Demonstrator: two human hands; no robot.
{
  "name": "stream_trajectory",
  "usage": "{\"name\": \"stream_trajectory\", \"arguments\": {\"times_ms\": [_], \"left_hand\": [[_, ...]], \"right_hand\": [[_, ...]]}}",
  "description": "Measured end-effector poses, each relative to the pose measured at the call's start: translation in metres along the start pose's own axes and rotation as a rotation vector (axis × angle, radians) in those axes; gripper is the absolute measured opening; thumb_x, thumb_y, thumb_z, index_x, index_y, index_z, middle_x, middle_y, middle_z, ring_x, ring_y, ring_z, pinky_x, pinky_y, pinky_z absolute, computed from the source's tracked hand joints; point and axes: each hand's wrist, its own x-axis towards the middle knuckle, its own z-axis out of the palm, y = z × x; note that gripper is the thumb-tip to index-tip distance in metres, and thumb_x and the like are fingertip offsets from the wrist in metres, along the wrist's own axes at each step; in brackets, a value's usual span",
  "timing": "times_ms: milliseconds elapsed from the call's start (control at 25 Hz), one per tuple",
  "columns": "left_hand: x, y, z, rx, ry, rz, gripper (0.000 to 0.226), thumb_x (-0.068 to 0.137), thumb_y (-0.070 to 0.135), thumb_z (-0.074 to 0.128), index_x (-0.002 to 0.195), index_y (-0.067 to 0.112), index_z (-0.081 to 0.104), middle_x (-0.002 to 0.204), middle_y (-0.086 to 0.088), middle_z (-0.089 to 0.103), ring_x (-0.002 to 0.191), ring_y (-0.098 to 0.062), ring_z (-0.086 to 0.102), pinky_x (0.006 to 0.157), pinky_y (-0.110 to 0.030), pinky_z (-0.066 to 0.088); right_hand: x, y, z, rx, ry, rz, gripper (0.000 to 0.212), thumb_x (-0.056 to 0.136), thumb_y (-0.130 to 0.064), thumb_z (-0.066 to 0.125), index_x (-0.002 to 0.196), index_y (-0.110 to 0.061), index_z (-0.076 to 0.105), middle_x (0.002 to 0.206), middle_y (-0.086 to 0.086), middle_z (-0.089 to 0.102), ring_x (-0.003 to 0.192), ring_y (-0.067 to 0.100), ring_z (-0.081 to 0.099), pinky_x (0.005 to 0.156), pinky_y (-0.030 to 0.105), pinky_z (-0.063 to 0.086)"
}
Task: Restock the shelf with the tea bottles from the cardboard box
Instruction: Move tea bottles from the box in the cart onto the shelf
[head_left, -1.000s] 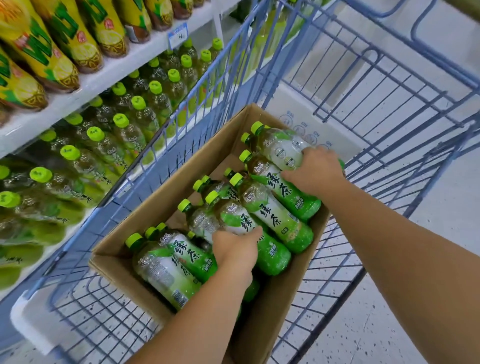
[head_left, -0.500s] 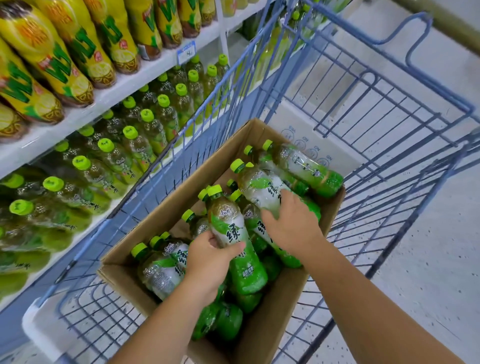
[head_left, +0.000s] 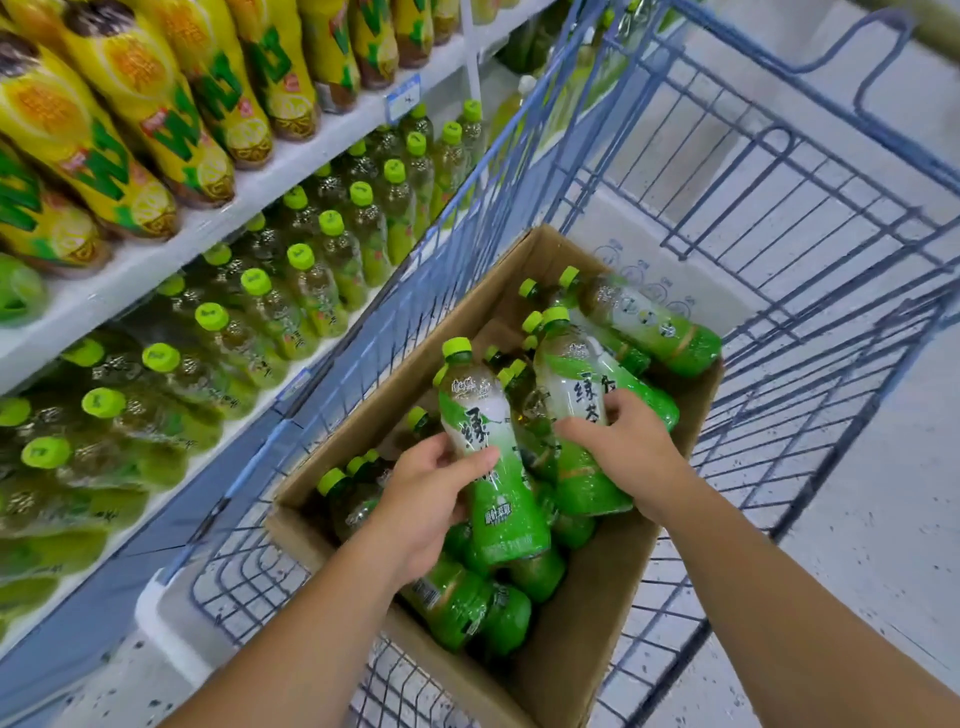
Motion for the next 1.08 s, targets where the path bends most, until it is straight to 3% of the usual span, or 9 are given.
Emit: {"name": "stream_trajectory", "arguments": {"times_ms": [120, 240, 320, 440, 600, 760, 920, 1080], "left_hand": [[-0.014, -0.001, -0.011, -0.078, 0.005, 0.041, 0.022, 0.094, 0.011, 0.064, 0.115, 0.012, 0.069, 0.108, -0.011, 0.075, 0.1, -0.028, 0.072, 0.089, -0.046, 0.056], [-0.035, -0.001, -0.011, -0.133, 0.086, 0.112, 0.02, 0.094, 0.009, 0.06, 0.112, 0.014, 0.069, 0.103, -0.014, 0.076, 0.09, -0.03, 0.073, 0.079, -0.046, 0.059], [-0.052, 0.002, -0.01, -0.128, 0.148, 0.175, 0.02, 0.094, 0.011, 0.06, 0.112, 0.017, 0.068, 0.102, -0.011, 0.076, 0.089, -0.029, 0.074, 0.077, -0.045, 0.06], [-0.077, 0.012, -0.022, -0.071, 0.255, 0.305, 0.023, 0.088, 0.016, 0.067, 0.11, 0.022, 0.069, 0.101, -0.007, 0.077, 0.09, -0.028, 0.074, 0.079, -0.047, 0.06], [-0.112, 0.032, -0.06, -0.008, 0.44, 0.425, 0.026, 0.078, 0.023, 0.073, 0.104, 0.027, 0.068, 0.095, 0.0, 0.077, 0.087, -0.026, 0.074, 0.078, -0.055, 0.06], [-0.143, 0.049, -0.127, 0.034, 0.591, 0.565, 0.025, 0.082, 0.014, 0.075, 0.102, 0.026, 0.068, 0.091, 0.005, 0.076, 0.083, -0.016, 0.073, 0.076, -0.042, 0.062], [-0.186, 0.063, -0.217, 0.181, 0.714, 0.633, 0.033, 0.078, 0.017, 0.078, 0.108, 0.024, 0.067, 0.092, 0.01, 0.075, 0.082, -0.004, 0.071, 0.072, -0.027, 0.059], [-0.234, 0.07, -0.307, 0.266, 0.762, 0.619, 0.029, 0.075, 0.015, 0.078, 0.099, 0.023, 0.065, 0.085, 0.009, 0.073, 0.072, 0.001, 0.066, 0.063, -0.016, 0.054]], "right_hand": [[-0.012, 0.004, 0.009, 0.067, -0.029, -0.086, 0.039, 0.075, -0.028, 0.08, 0.108, -0.021, 0.059, 0.097, -0.004, 0.07, 0.086, 0.013, 0.067, 0.075, 0.036, 0.055], [-0.035, -0.001, 0.02, 0.115, -0.098, -0.211, 0.024, 0.081, -0.02, 0.077, 0.095, -0.026, 0.058, 0.09, -0.012, 0.068, 0.077, -0.002, 0.063, 0.074, 0.023, 0.05], [-0.048, -0.005, 0.028, 0.091, -0.128, -0.284, 0.021, 0.08, -0.021, 0.077, 0.091, -0.029, 0.061, 0.091, -0.01, 0.071, 0.081, 0.002, 0.065, 0.075, 0.025, 0.052], [-0.072, -0.019, 0.045, 0.067, -0.212, -0.381, 0.035, 0.077, -0.033, 0.079, 0.109, -0.028, 0.065, 0.1, -0.01, 0.073, 0.093, 0.006, 0.068, 0.082, 0.032, 0.055], [-0.105, -0.054, 0.082, 0.062, -0.276, -0.485, 0.033, 0.082, -0.035, 0.078, 0.11, -0.032, 0.06, 0.1, -0.015, 0.07, 0.09, -0.002, 0.065, 0.077, 0.025, 0.052], [-0.13, -0.093, 0.141, 0.082, -0.328, -0.622, 0.028, 0.086, -0.031, 0.075, 0.109, -0.032, 0.059, 0.1, -0.015, 0.069, 0.089, -0.006, 0.064, 0.075, 0.016, 0.05], [-0.159, -0.135, 0.207, 0.059, -0.418, -0.686, 0.026, 0.085, -0.036, 0.075, 0.105, -0.038, 0.058, 0.105, -0.014, 0.068, 0.094, 0.0, 0.065, 0.078, 0.026, 0.052], [-0.203, -0.176, 0.28, 0.033, -0.483, -0.725, 0.032, 0.084, -0.032, 0.076, 0.111, -0.029, 0.06, 0.101, -0.013, 0.069, 0.089, 0.003, 0.067, 0.077, 0.03, 0.057]]}}
